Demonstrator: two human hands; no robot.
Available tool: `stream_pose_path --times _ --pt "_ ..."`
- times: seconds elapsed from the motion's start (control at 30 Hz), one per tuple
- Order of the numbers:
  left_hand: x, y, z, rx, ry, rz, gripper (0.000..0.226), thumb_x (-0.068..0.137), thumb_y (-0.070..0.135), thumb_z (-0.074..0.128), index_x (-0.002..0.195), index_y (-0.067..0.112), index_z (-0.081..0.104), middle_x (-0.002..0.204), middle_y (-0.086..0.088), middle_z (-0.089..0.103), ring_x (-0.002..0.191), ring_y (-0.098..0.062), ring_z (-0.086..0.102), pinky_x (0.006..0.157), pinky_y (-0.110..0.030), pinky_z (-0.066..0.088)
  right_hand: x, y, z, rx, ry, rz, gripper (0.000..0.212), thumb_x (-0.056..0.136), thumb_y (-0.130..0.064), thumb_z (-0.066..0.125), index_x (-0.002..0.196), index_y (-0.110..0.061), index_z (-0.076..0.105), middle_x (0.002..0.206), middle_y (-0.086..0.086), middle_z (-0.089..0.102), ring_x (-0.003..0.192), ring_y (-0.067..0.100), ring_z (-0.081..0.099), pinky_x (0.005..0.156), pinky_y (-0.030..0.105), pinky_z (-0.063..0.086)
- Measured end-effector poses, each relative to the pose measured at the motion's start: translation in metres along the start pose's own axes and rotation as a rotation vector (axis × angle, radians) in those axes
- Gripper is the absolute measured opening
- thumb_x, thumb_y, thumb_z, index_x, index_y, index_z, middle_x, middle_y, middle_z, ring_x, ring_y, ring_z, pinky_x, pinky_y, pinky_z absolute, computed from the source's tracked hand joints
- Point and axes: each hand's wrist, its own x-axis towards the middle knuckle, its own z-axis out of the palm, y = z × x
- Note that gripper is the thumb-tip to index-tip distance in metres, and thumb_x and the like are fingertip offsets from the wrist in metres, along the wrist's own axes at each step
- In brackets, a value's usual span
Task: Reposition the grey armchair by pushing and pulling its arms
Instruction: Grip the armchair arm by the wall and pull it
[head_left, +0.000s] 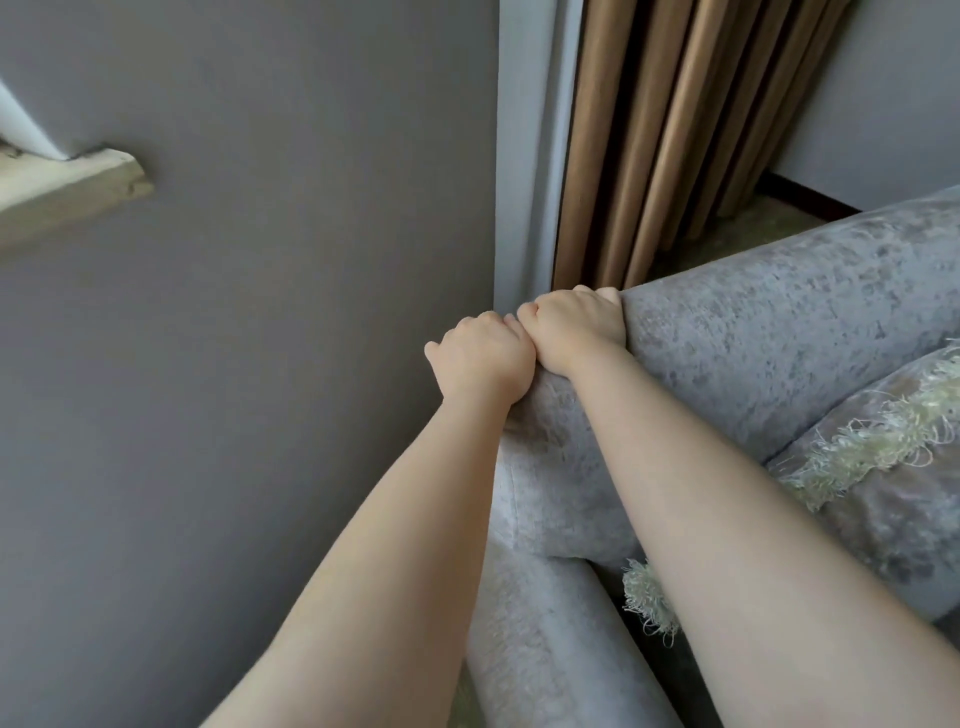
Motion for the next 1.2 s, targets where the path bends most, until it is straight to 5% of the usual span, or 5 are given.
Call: stream_pose_path --times 0.17,0.37,0.63,0.93,1.2 --pt "-0.012 0.008 -0.012 -0.014 -0.104 -0.053 0.045 0.096 0.035 0.018 0.103 0.012 0.056 0.109 -0.009 0.061 0.099 -0.029 0.052 0.096 -0.047 0.023 -0.016 0.001 -0.014 -0.014 -0.091 -0.061 0.044 0.099 -0.036 0.018 0.113 -0.024 0.058 0.119 0.002 0.059 0.114 0.025 0.046 0.09 0.038 0.027" --pt "-0.047 -0.007 -0.022 0.031 -0.048 -0.067 0.043 0.095 0.033 0.019 0.101 0.012 0.056 0.108 -0.009 0.061 0.098 -0.029 0.053 0.099 -0.047 0.022 -0.05 -0.014 -0.014 -0.037 -0.062 -0.123 0.043 0.1 -0.035 0.019 0.111 -0.024 0.059 0.12 0.004 0.059 0.114 0.026 0.047 0.084 0.038 0.025" --pt "-0.11 -0.032 -0.044 0.035 -0.013 -0.096 0.032 0.095 0.031 0.02 0.086 0.016 0.048 0.102 -0.009 0.062 0.095 -0.029 0.053 0.083 -0.041 0.024 -0.112 -0.041 -0.02 -0.066 -0.061 -0.205 0.041 0.1 -0.034 0.021 0.115 -0.024 0.058 0.122 0.003 0.057 0.116 0.026 0.046 0.088 0.037 0.027" --pt "-0.142 -0.051 -0.056 0.058 -0.046 -0.101 0.044 0.096 0.032 0.021 0.1 0.009 0.058 0.106 -0.01 0.061 0.098 -0.031 0.053 0.088 -0.042 0.028 -0.144 -0.063 -0.022 -0.07 -0.081 -0.179 0.045 0.1 -0.039 0.021 0.112 -0.023 0.061 0.114 0.001 0.06 0.11 0.024 0.049 0.091 0.037 0.031" --pt "-0.135 -0.054 -0.041 0.051 0.144 -0.124 0.037 0.092 0.032 0.028 0.061 0.016 0.04 0.067 0.001 0.049 0.065 -0.022 0.042 0.067 -0.035 0.023 -0.134 -0.061 -0.005 0.069 0.094 -0.039 0.04 0.096 -0.037 0.035 0.085 -0.02 0.07 0.09 -0.003 0.065 0.094 0.018 0.051 0.088 0.031 0.026"
